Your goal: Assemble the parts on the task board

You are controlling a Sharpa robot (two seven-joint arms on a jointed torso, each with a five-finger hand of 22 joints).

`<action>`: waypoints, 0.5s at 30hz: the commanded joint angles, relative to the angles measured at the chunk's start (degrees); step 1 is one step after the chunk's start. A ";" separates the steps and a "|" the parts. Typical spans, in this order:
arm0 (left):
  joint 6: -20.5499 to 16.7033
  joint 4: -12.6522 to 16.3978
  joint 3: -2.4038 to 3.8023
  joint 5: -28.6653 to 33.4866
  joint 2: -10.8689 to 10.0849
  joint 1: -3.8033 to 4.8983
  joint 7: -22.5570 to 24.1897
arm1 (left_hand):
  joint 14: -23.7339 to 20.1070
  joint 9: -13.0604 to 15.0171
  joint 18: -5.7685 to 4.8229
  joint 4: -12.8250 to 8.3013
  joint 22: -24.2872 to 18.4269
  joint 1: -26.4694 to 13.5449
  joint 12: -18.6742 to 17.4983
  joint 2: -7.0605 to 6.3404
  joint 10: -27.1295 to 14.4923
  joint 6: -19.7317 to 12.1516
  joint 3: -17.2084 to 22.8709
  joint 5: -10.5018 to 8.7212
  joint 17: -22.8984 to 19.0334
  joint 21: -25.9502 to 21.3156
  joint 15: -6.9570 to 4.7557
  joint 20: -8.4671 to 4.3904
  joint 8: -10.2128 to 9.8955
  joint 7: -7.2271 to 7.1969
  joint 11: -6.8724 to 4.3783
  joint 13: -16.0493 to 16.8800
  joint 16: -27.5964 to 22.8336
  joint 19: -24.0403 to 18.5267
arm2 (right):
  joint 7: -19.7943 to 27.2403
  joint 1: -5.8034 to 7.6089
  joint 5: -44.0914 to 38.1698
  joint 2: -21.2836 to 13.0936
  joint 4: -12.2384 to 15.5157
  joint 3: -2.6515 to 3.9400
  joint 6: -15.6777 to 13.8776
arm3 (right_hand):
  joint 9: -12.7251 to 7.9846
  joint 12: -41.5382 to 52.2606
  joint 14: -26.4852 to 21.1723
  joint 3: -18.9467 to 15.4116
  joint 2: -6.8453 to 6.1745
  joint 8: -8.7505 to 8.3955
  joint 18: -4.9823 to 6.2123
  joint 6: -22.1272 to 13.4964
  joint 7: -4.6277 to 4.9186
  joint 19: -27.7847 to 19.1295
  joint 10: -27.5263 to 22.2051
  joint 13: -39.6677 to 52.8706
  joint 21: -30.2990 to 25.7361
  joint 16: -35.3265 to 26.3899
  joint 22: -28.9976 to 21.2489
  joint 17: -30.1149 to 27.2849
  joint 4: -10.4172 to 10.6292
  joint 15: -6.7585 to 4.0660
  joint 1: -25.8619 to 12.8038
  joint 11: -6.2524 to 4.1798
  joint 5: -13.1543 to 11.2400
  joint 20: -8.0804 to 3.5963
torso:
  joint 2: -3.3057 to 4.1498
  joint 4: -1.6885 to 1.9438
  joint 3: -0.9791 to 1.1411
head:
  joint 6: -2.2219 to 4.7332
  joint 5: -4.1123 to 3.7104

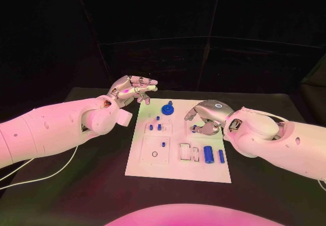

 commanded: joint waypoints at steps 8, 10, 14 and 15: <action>0.88 -0.15 -0.14 0.27 0.33 -0.11 0.07 | -0.15 -0.05 0.74 -0.18 -0.09 0.23 0.23 -0.14 -0.31 0.08 -0.17 0.14 0.05 -0.15 -0.13 0.05 0.01 0.33 -0.10 0.09 0.15 0.10 | -2.15 0.81 -0.03 0.11 -2.91 -0.05 6.15 | -0.11 0.60 0.10 -2.15 -0.67 -0.33 0.50 -0.13 -0.78 0.14 -1.24 -0.13 -0.75 -0.89 -0.60 -1.27 0.26 -0.24 0.57 -0.21 -0.62 0.06 | 0.14 0.14 -0.02 | 0.14 -0.33; 0.90 -0.15 -0.16 0.27 0.34 -0.12 0.08 | -0.15 -0.05 0.74 -0.18 -0.09 0.23 0.23 -0.14 -0.31 0.08 -0.17 0.14 0.05 -0.15 -0.13 0.05 0.01 0.33 -0.10 0.09 0.15 0.10 | -2.07 0.83 -0.18 0.53 -3.33 -0.06 6.86 | -0.11 0.63 0.11 -2.28 -0.61 -0.35 0.51 -0.16 -0.80 0.14 -1.32 -0.13 -0.79 -0.92 -0.66 -1.34 0.29 -0.24 0.67 -0.22 -0.61 0.06 | 0.13 0.18 -0.04 | 0.10 -0.35; 0.92 -0.13 -0.19 0.27 0.34 -0.13 0.09 | -0.15 -0.05 0.74 -0.18 -0.09 0.23 0.23 -0.14 -0.31 0.08 -0.17 0.14 0.05 -0.15 -0.13 0.05 0.01 0.33 -0.10 0.09 0.15 0.10 | -1.74 0.80 -0.36 1.49 -4.17 -0.09 8.46 | -0.11 0.76 0.12 -2.46 -0.47 -0.34 0.54 -0.16 -0.83 0.09 -1.29 -0.11 -0.91 -0.98 -0.83 -1.47 0.36 -0.25 0.78 -0.24 -0.59 0.05 | 0.13 0.23 -0.02 | -0.05 -0.25; 0.91 -0.12 -0.19 0.27 0.33 -0.14 0.09 | -0.15 -0.05 0.74 -0.18 -0.09 0.23 0.23 -0.14 -0.31 0.08 -0.17 0.14 0.05 -0.15 -0.13 0.05 0.01 0.33 -0.10 0.09 0.15 0.10 | -1.62 0.77 -0.39 1.66 -4.34 -0.09 8.77 | -0.11 0.82 0.09 -2.53 -0.41 -0.33 0.58 -0.14 -0.84 0.00 -1.27 -0.10 -1.06 -1.08 -1.06 -1.66 0.39 -0.25 0.82 -0.25 -0.60 0.05 | 0.15 0.26 -0.03 | -0.10 -0.22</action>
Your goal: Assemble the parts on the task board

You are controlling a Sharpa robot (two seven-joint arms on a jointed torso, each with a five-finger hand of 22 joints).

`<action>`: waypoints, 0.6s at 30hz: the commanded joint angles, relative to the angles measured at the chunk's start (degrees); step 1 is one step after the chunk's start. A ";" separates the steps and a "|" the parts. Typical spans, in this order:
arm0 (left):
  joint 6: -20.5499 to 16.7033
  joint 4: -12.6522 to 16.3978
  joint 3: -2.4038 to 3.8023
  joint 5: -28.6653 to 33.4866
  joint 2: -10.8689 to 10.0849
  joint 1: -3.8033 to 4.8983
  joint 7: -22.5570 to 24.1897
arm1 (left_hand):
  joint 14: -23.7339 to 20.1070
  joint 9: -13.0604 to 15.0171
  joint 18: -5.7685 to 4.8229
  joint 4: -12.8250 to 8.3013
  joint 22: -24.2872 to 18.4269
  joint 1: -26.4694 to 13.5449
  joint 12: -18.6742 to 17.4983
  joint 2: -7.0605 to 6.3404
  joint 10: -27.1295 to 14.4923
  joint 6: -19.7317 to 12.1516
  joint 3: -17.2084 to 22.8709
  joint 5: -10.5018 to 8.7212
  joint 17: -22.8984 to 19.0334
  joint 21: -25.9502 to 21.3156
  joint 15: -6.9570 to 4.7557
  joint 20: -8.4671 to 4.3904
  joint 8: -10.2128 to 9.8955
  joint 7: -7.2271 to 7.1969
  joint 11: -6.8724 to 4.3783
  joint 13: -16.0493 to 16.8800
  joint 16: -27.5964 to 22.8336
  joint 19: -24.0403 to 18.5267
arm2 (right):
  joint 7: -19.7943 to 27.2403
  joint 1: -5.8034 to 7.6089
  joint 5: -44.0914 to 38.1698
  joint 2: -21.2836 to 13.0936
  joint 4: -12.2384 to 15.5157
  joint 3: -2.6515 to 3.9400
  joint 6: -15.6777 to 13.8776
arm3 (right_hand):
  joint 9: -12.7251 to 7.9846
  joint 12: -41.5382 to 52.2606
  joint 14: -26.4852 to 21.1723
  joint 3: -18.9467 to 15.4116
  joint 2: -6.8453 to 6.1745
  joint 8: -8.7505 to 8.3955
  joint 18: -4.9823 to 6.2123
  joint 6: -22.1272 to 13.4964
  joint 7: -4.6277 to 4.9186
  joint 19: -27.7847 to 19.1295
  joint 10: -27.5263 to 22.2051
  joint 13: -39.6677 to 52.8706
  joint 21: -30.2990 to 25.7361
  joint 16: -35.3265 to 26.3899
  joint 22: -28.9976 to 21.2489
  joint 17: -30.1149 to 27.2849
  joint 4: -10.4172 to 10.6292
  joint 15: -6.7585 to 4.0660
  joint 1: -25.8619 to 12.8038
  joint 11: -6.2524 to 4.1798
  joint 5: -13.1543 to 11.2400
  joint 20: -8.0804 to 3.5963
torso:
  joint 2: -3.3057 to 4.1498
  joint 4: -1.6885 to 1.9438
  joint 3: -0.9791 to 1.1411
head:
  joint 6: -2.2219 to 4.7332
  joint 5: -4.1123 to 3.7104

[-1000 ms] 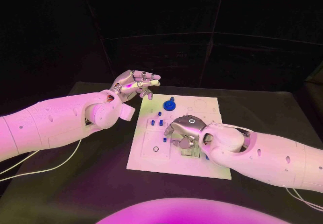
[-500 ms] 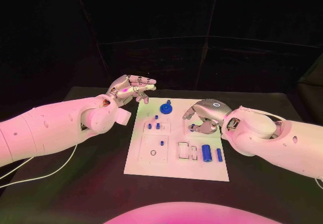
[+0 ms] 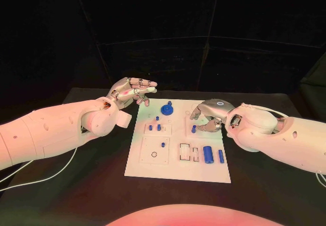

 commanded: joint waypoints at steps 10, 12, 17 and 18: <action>0.59 -0.03 0.02 0.26 0.03 0.02 0.25 | -0.16 -0.05 0.74 -0.18 -0.09 0.23 0.23 -0.14 -0.31 0.08 -0.17 0.14 0.06 -0.15 -0.13 0.05 0.01 0.33 -0.10 0.09 0.15 0.10 | 0.49 -0.29 -0.70 1.78 -2.40 -0.03 6.18 | 0.08 1.77 0.06 -0.70 1.24 -0.01 0.56 0.87 -0.53 0.18 1.38 -0.02 -0.61 -0.93 -0.41 -1.47 0.48 -0.43 1.54 -0.45 -0.11 -0.06 | 0.03 0.00 -0.02 | -0.28 0.26; 0.60 -0.04 0.01 0.26 0.03 0.01 0.25 | -0.16 -0.05 0.74 -0.18 -0.09 0.23 0.23 -0.14 -0.31 0.08 -0.17 0.14 0.06 -0.15 -0.13 0.05 0.01 0.33 -0.10 0.09 0.15 0.10 | 0.48 -0.38 -0.79 1.98 -2.66 -0.04 6.65 | 0.15 2.04 0.04 -0.52 1.52 0.18 0.54 1.39 -0.54 0.29 2.01 -0.06 -0.57 -1.07 -0.36 -1.73 0.56 -0.48 1.75 -0.50 -0.07 -0.10 | 0.02 -0.04 0.03 | -0.31 0.28; 0.64 -0.08 0.01 0.26 0.05 -0.03 0.25 | -0.16 -0.05 0.74 -0.18 -0.09 0.23 0.23 -0.14 -0.31 0.08 -0.17 0.14 0.06 -0.15 -0.13 0.05 0.01 0.33 -0.10 0.09 0.15 0.10 | 0.52 -0.63 -1.00 2.55 -3.33 -0.05 7.54 | 0.31 2.34 0.14 0.15 2.09 0.66 0.47 2.89 -0.47 0.62 3.54 -0.19 -0.34 -1.09 -0.05 -1.94 0.80 -0.58 2.17 -0.63 -0.03 -0.20 | 0.03 -0.08 0.03 | -0.36 0.20; 0.65 -0.09 0.01 0.26 0.06 -0.04 0.25 | -0.16 -0.05 0.74 -0.18 -0.09 0.23 0.23 -0.14 -0.31 0.08 -0.17 0.14 0.06 -0.15 -0.13 0.05 0.01 0.33 -0.10 0.09 0.15 0.10 | 0.57 -0.66 -1.02 2.65 -3.43 -0.05 7.60 | 0.32 2.37 0.18 0.31 2.20 0.72 0.45 3.12 -0.49 0.70 3.84 -0.20 -0.26 -1.03 0.06 -1.88 0.85 -0.62 2.24 -0.68 -0.03 -0.23 | 0.03 -0.08 0.03 | -0.36 0.20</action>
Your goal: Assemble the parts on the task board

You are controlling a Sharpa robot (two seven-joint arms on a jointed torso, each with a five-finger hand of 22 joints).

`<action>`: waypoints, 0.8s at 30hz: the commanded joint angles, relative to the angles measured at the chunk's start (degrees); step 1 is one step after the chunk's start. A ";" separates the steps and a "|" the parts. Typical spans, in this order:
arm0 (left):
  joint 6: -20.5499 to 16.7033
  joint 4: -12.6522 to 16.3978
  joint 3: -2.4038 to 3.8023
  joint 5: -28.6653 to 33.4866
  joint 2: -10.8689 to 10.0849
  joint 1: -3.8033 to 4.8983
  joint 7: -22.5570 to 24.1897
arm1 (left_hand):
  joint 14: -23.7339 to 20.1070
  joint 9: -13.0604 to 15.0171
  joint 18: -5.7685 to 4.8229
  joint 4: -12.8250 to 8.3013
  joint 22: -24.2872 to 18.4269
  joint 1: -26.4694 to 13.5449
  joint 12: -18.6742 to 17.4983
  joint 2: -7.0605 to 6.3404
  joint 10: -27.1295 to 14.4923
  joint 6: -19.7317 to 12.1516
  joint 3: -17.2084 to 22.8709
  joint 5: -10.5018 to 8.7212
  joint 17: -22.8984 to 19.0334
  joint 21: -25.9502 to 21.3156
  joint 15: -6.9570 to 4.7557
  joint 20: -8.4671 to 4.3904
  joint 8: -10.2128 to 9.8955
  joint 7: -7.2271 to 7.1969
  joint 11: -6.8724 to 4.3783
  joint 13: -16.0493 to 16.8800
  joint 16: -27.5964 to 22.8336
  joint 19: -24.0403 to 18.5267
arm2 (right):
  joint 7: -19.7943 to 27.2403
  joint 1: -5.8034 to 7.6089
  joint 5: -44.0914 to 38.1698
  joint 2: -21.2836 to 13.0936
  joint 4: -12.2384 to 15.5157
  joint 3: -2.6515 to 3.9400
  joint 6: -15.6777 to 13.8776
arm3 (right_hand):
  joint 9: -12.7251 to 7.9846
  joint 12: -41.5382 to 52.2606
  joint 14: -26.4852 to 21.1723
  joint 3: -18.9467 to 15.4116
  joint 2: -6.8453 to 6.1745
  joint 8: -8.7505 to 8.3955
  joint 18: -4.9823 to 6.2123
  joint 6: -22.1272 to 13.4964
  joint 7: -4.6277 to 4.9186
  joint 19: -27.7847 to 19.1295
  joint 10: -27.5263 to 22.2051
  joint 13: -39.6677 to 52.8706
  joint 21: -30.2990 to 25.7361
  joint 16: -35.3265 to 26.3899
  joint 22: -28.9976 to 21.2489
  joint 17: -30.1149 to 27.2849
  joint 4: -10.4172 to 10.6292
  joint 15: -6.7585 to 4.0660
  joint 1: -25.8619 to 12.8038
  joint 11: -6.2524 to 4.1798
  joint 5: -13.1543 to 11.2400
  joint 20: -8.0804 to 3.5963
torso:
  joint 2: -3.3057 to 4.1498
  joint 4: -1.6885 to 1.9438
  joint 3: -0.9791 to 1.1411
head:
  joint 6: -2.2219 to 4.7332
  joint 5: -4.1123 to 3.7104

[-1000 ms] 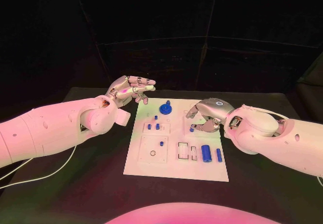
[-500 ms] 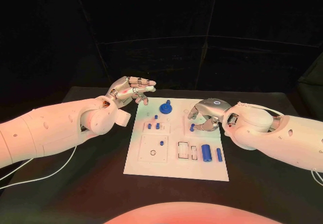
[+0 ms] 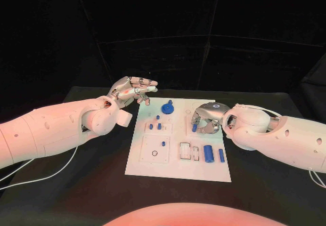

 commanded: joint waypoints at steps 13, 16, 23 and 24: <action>0.69 -0.10 0.04 0.26 0.06 0.00 0.27 | -0.15 -0.05 0.74 -0.18 -0.05 0.23 0.23 -0.14 -0.31 0.08 -0.17 0.14 0.06 -0.15 -0.13 0.05 0.01 0.33 -0.10 0.09 0.15 0.10 | 1.11 -0.34 -0.62 0.99 -0.78 0.01 1.18 | 0.22 0.43 0.57 1.50 0.95 0.86 0.09 2.92 -0.18 1.59 4.08 -0.01 1.48 1.16 2.11 1.55 1.01 -0.91 0.23 -0.68 -0.16 -0.47 | -0.01 0.00 0.00 | -0.29 -0.12; 0.74 -0.11 0.04 0.26 0.05 0.00 0.25 | -0.15 -0.05 0.74 -0.18 -0.05 0.23 0.23 -0.14 -0.31 0.08 -0.17 0.14 0.06 -0.15 -0.13 0.05 0.01 0.33 -0.10 0.09 0.15 0.10 | 1.02 -0.41 -0.58 1.08 -0.87 0.01 0.44 | 0.21 0.36 0.64 1.57 1.01 0.85 0.03 3.08 -0.17 1.75 4.39 0.00 1.69 1.39 2.41 1.82 1.20 -0.97 0.11 -0.72 -0.24 -0.53 | -0.02 -0.02 -0.02 | -0.34 -0.12; 0.83 -0.08 0.04 0.26 0.01 0.00 0.19 | -0.15 -0.05 0.74 -0.18 -0.05 0.23 0.23 -0.14 -0.31 0.08 -0.17 0.14 0.06 -0.15 -0.13 0.05 0.01 0.33 -0.10 0.09 0.15 0.10 | 0.68 -0.47 -0.43 1.23 -0.96 0.01 -0.71 | 0.09 0.13 0.70 1.53 0.77 0.63 -0.01 2.97 -0.09 1.86 4.69 -0.02 1.82 1.59 2.55 1.95 1.50 -1.01 -0.20 -0.71 -0.39 -0.60 | -0.01 0.02 -0.03 | -0.47 -0.16; 0.84 -0.08 0.04 0.26 0.00 0.00 0.18 | -0.15 -0.05 0.74 -0.18 -0.05 0.23 0.23 -0.14 -0.31 0.08 -0.17 0.14 0.06 -0.15 -0.13 0.05 0.01 0.33 -0.10 0.09 0.15 0.10 | 0.66 -0.48 -0.39 1.25 -0.96 0.01 -0.81 | 0.04 0.05 0.70 1.54 0.68 0.50 -0.01 2.82 -0.08 1.86 4.76 -0.03 1.82 1.63 2.54 1.97 1.54 -1.02 -0.21 -0.71 -0.39 -0.62 | 0.00 0.03 -0.03 | -0.46 -0.17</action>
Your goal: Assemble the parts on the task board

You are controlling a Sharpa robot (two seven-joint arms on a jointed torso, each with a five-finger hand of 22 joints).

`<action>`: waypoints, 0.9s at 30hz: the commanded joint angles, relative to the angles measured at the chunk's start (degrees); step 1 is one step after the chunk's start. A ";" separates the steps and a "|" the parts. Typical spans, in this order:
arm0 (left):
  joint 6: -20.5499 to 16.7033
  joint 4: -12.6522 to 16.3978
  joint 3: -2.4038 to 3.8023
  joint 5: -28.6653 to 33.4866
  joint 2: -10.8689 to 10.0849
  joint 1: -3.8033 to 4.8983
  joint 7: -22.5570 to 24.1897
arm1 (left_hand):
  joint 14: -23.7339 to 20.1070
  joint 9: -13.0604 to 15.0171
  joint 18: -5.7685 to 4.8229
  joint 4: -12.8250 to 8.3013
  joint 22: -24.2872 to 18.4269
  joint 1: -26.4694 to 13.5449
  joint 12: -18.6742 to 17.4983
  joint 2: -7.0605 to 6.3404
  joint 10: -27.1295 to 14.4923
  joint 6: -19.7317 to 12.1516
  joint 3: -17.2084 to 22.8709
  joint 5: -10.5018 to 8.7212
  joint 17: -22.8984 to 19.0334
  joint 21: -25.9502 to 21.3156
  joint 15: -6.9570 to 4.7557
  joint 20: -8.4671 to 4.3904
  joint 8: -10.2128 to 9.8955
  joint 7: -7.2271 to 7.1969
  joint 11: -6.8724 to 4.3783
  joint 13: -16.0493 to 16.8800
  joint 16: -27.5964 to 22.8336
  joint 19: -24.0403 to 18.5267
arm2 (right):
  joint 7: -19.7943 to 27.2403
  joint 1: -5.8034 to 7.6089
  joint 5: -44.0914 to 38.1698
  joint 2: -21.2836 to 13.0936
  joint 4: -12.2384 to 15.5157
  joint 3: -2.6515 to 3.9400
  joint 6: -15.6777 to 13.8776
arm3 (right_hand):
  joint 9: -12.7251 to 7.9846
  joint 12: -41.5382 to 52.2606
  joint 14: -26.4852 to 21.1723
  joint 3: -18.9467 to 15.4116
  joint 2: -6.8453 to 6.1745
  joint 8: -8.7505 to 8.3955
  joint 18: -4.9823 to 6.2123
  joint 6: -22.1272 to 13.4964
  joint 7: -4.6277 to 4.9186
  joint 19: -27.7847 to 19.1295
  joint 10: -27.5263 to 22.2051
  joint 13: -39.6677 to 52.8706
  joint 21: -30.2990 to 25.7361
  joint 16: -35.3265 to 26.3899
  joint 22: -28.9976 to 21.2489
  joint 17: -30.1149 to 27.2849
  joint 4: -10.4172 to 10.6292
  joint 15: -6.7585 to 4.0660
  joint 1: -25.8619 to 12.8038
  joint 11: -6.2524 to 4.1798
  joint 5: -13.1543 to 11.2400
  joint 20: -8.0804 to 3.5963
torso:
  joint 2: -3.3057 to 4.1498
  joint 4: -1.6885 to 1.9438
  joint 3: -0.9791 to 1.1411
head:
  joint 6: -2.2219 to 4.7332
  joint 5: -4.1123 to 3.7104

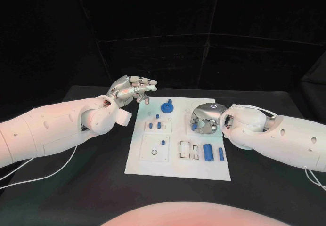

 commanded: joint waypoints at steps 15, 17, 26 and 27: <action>0.85 0.07 0.04 0.26 -0.06 0.06 0.15 | -0.20 -0.05 0.74 -0.11 -0.11 0.14 0.36 -0.08 -0.39 0.06 -0.31 0.15 -0.05 -0.20 -0.12 0.07 0.03 0.32 -0.11 0.09 0.16 0.12 | 0.52 0.04 0.30 0.08 0.21 0.02 -3.57 | 0.30 0.19 1.00 1.89 1.58 0.86 -0.69 2.48 -0.76 1.87 3.84 0.34 2.87 2.11 3.92 2.18 -0.15 -1.20 1.94 -1.08 -1.80 -0.48 | -0.01 -0.02 0.00 | -0.19 -0.04; 0.86 0.07 0.04 0.26 -0.06 0.06 0.14 | -0.20 -0.05 0.74 -0.11 -0.11 0.14 0.36 -0.08 -0.39 0.06 -0.31 0.15 -0.05 -0.20 -0.12 0.07 0.03 0.32 -0.11 0.09 0.16 0.12 | 0.51 0.03 0.35 0.01 0.28 0.02 -4.24 | 0.53 0.42 1.07 2.42 2.21 1.43 -0.90 3.57 -1.06 2.31 4.94 0.52 3.67 2.47 5.10 2.54 -0.45 -1.50 2.57 -1.45 -2.28 -0.77 | 0.00 0.01 0.01 | -0.21 -0.05; 0.85 0.00 0.04 0.26 -0.13 0.06 0.09 | -0.20 -0.05 0.74 -0.11 -0.11 0.14 0.36 -0.08 -0.39 0.06 -0.31 0.15 -0.05 -0.20 -0.12 0.07 0.03 0.32 -0.11 0.09 0.16 0.12 | 0.25 0.03 0.36 -0.67 1.14 0.02 -6.37 | 1.05 0.56 1.02 3.68 2.90 2.38 -1.14 5.34 -1.64 2.71 7.25 1.00 4.65 2.95 6.41 2.83 -1.74 -2.10 3.94 -2.17 -2.73 -1.45 | -0.03 -0.01 0.04 | -0.23 0.05; 0.85 -0.03 0.04 0.26 -0.13 0.06 0.09 | -0.20 -0.05 0.74 -0.11 -0.11 0.14 0.36 -0.08 -0.39 0.06 -0.31 0.15 -0.05 -0.20 -0.12 0.07 0.03 0.32 -0.11 0.09 0.16 0.12 | 0.26 0.03 0.41 -0.89 1.49 0.03 -6.72 | 1.05 0.55 1.02 3.70 2.88 2.37 -1.14 5.33 -1.64 2.71 7.26 1.00 4.66 2.95 6.42 2.80 -1.77 -2.10 3.95 -2.17 -2.73 -1.46 | -0.04 -0.04 0.05 | -0.20 0.10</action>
